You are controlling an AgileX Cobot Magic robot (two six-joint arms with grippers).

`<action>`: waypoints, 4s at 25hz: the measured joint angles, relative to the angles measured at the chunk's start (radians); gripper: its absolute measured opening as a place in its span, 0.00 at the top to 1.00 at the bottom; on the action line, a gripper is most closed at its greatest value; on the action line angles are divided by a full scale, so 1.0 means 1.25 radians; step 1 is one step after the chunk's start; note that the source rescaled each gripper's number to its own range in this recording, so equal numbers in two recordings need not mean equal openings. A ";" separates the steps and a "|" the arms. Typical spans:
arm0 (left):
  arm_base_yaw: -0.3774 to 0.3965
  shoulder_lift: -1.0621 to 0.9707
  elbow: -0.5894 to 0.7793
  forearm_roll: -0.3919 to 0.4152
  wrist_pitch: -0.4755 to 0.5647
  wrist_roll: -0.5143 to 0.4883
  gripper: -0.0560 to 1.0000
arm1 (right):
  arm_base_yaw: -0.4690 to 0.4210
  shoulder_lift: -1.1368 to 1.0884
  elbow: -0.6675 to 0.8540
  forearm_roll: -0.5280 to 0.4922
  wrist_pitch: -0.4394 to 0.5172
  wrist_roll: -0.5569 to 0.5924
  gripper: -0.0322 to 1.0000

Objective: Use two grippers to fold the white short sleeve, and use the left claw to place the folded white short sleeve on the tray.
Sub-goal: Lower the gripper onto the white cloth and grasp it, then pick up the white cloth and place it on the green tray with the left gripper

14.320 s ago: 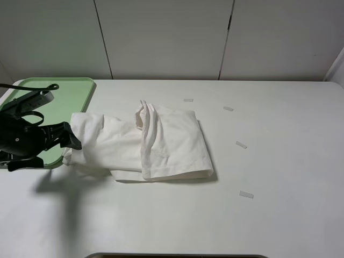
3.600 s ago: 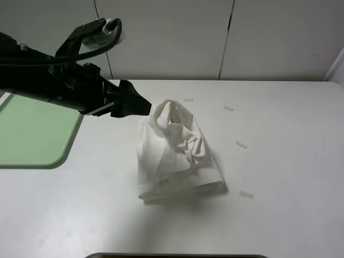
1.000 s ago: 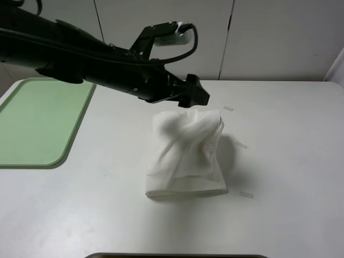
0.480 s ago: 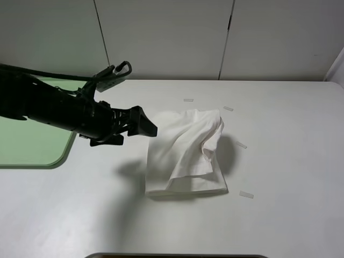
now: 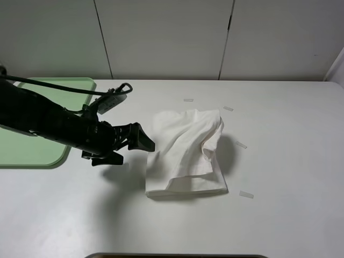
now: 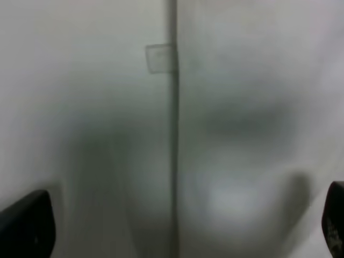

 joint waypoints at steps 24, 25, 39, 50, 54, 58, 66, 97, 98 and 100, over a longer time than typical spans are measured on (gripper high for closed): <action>-0.057 0.210 -0.141 -0.090 0.183 0.052 0.03 | 0.000 0.000 0.000 0.002 0.000 0.000 0.00; -0.060 0.213 -0.143 -0.091 0.182 0.052 0.07 | 0.000 0.000 0.000 0.002 0.000 0.000 0.00; -0.065 0.221 -0.145 -0.087 0.144 0.089 0.80 | 0.000 0.000 0.000 0.002 0.000 0.000 0.00; 0.009 0.032 -0.153 0.305 -0.036 0.078 0.80 | 0.000 0.000 0.000 0.002 0.000 0.000 0.00; 0.073 -0.062 -0.156 0.500 -0.092 0.066 0.80 | 0.000 0.000 0.000 0.003 0.000 0.000 0.00; 0.144 -0.108 -0.156 0.628 -0.110 0.053 0.80 | 0.000 0.000 0.000 0.003 0.000 0.000 0.00; 0.290 -0.115 -0.156 0.782 -0.095 0.000 0.80 | 0.000 0.000 0.000 0.003 0.000 0.000 0.00; 0.645 -0.054 -0.179 0.797 0.035 -0.199 0.81 | 0.000 0.000 0.000 0.003 0.000 0.000 0.00; 0.649 -0.054 -0.179 0.799 0.039 -0.199 0.81 | 0.000 0.000 0.000 0.003 0.000 0.000 0.00; 0.652 -0.054 -0.179 0.800 0.043 -0.199 0.81 | 0.000 0.000 0.000 0.003 0.000 0.000 0.00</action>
